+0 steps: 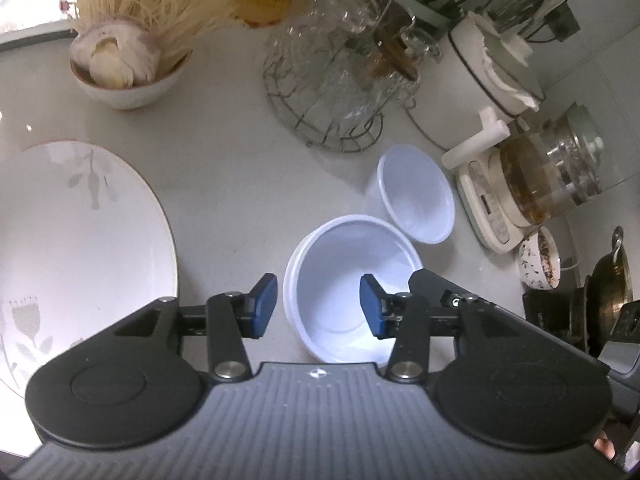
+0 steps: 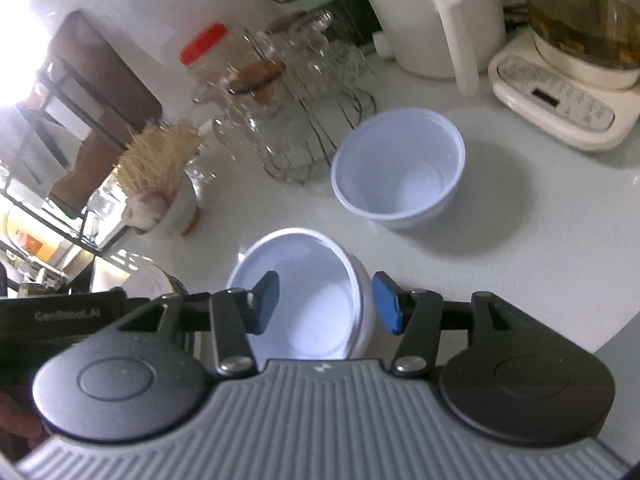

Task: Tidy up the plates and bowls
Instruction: 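Withdraw both grippers and move toward the second light-blue bowl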

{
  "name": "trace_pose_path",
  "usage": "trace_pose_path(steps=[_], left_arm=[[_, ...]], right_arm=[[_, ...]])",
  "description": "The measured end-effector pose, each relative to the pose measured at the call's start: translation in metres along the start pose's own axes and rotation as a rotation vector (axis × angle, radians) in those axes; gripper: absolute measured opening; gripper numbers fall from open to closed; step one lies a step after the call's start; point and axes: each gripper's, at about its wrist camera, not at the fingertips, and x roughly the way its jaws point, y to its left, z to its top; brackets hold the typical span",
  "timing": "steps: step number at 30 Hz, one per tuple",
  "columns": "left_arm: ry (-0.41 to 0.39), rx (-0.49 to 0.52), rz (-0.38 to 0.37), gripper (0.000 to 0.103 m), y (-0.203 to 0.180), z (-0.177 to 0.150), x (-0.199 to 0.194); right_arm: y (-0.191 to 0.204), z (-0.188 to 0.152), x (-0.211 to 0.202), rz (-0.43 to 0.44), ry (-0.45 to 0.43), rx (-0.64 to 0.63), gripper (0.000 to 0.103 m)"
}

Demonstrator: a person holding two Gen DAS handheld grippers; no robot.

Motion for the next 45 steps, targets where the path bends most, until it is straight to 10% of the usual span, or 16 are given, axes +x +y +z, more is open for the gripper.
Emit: trace_pose_path(steps=[26, 45], left_arm=[[-0.12, 0.243, -0.104, 0.051, -0.07, 0.012, -0.064], [0.001, 0.302, -0.165, 0.051, -0.097, 0.01, -0.03]], right_arm=[[0.032, 0.015, -0.095, -0.135, -0.281, -0.126, 0.055], [-0.004, 0.003, -0.108, -0.219, -0.281, -0.044, 0.055]])
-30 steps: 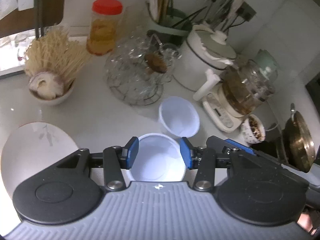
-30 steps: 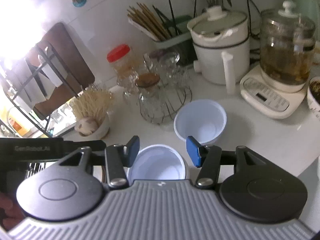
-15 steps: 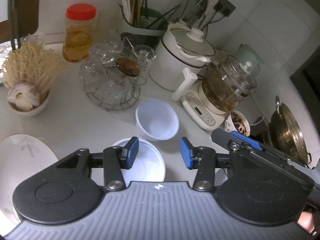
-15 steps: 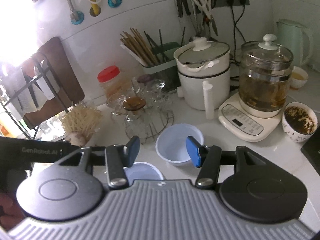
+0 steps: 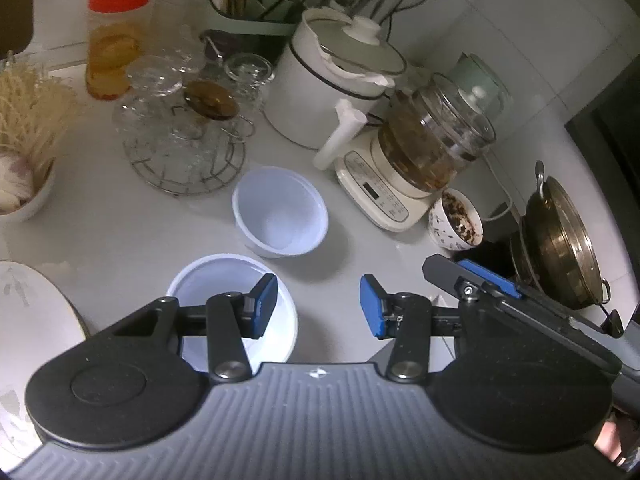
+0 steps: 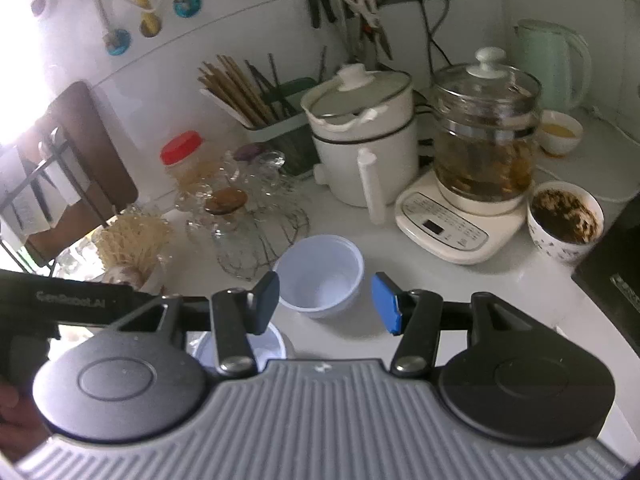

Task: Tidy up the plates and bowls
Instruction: 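Withdraw both grippers and move toward the second light-blue bowl, then close both grippers on the second light-blue bowl rim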

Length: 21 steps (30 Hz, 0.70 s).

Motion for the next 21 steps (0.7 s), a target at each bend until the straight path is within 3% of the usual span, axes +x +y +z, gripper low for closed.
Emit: trace_pose_path(steps=[7, 21], left_arm=[[0.042, 0.009, -0.016, 0.051, 0.005, 0.009, 0.019], [0.108, -0.021, 0.103, 0.051, 0.039, 0.049, 0.086]], right_arm=[[-0.013, -0.004, 0.011, -0.017, 0.043, 0.031, 0.055], [-0.034, 0.002, 0.07, -0.016, 0.142, 0.062, 0.055]])
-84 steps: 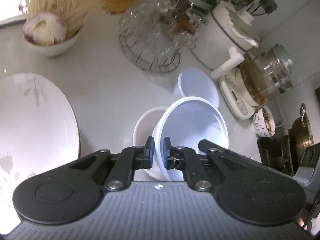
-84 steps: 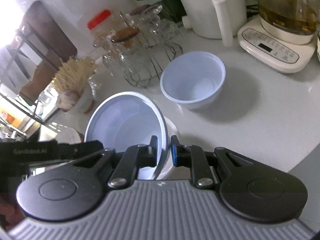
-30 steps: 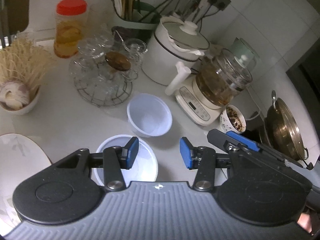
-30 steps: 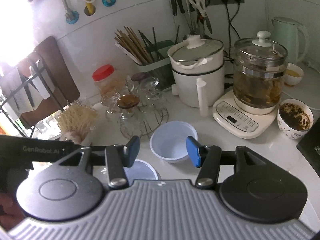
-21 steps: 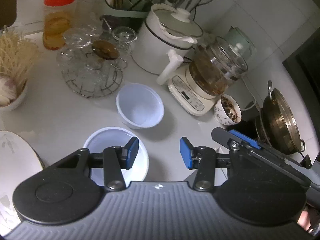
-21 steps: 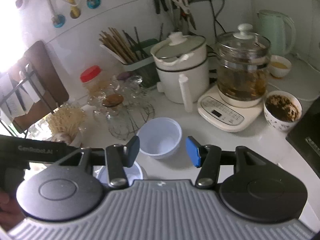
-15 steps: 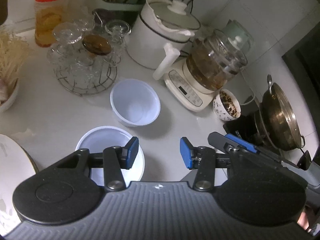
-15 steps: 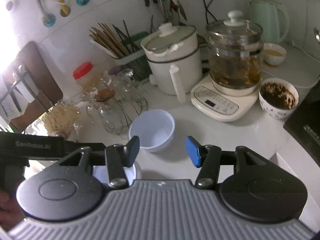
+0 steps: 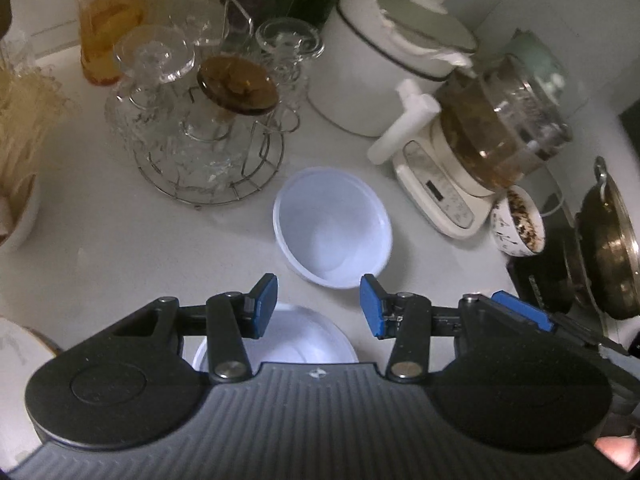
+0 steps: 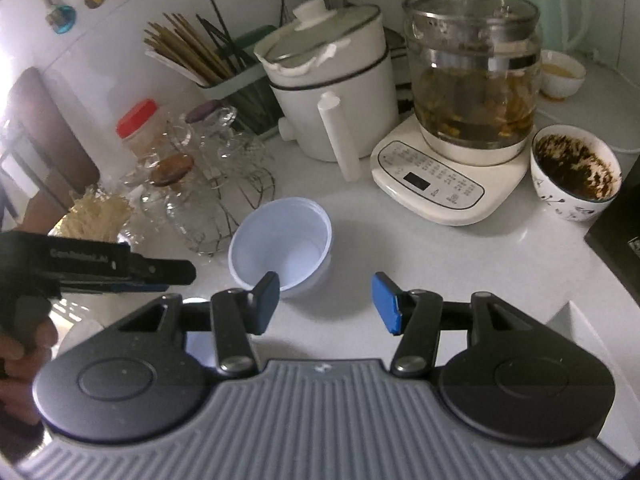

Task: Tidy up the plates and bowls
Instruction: 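Close both grippers on the second light-blue bowl rim, then lift the second light-blue bowl and carry it toward the bowl stack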

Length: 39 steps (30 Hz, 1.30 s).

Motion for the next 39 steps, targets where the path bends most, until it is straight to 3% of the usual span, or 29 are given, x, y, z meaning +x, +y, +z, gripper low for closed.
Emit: trace_pose_path(steps=[12, 15, 24, 31, 39], left_arm=[[-0.012, -0.061, 0.062, 0.051, 0.011, 0.026, 0.056], [-0.008, -0.072, 0.069, 0.05, 0.013, 0.028, 0.068], [0.02, -0.101, 0.067, 0.025, 0.019, 0.021, 0.085], [0.016, -0.13, 0.038, 0.016, 0.021, 0.02, 0.091], [0.005, -0.122, 0.025, 0.014, 0.018, 0.022, 0.083]], right_arm=[[-0.001, 0.021, 0.073, 0.065, 0.087, 0.021, 0.054], [0.001, 0.021, 0.09, 0.088, 0.119, 0.03, 0.043], [-0.001, 0.011, 0.117, 0.107, 0.166, 0.038, 0.028], [0.001, 0.011, 0.123, 0.122, 0.169, 0.05, 0.022], [-0.005, 0.015, 0.121, 0.134, 0.165, 0.049, 0.022]])
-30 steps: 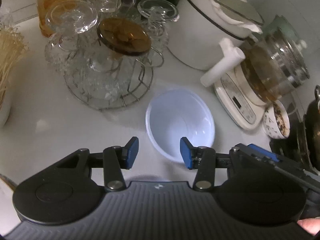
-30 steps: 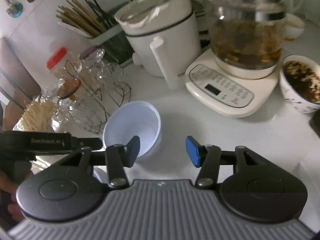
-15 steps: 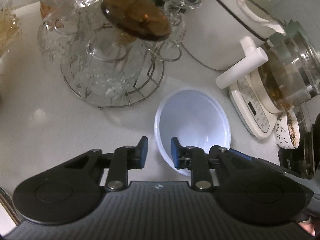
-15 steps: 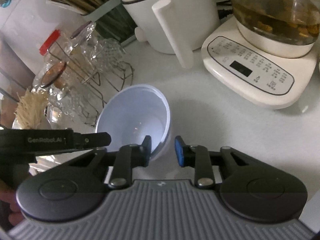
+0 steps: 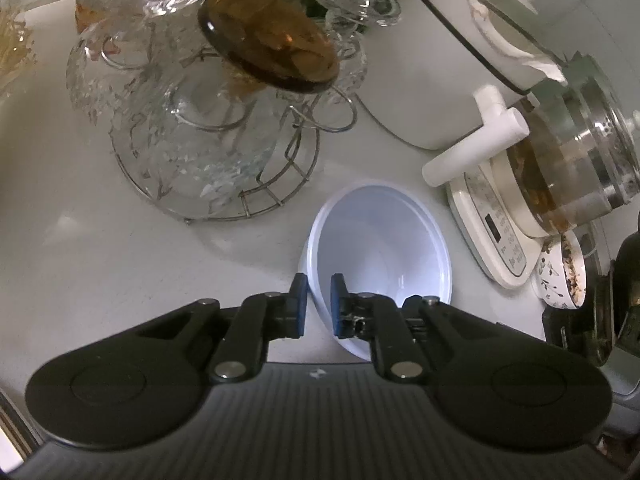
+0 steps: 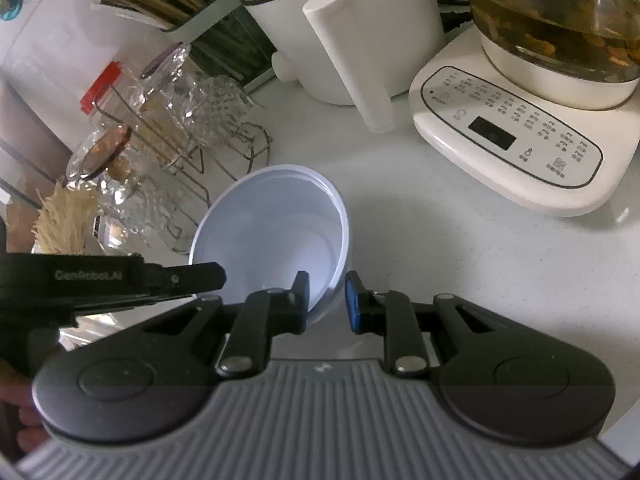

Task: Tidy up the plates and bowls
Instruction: 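Lift the second light-blue bowl and carry it toward the bowl stack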

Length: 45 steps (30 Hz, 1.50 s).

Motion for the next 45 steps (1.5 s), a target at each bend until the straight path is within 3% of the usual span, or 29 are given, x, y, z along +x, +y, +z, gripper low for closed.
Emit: trace_pose_path(steps=[12, 33, 45], left_arm=[[-0.023, -0.035, -0.034, 0.014, -0.004, -0.006, -0.036], [-0.111, 0.065, -0.106, 0.014, -0.035, -0.02, -0.121], [-0.145, 0.063, -0.116, 0.014, -0.018, -0.038, -0.155]], right_arm=[[0.011, -0.004, -0.031, 0.016, -0.035, -0.001, 0.022], [0.032, -0.014, -0.111, 0.039, -0.158, -0.006, 0.022], [0.057, -0.028, -0.131, 0.072, -0.179, -0.037, 0.022]])
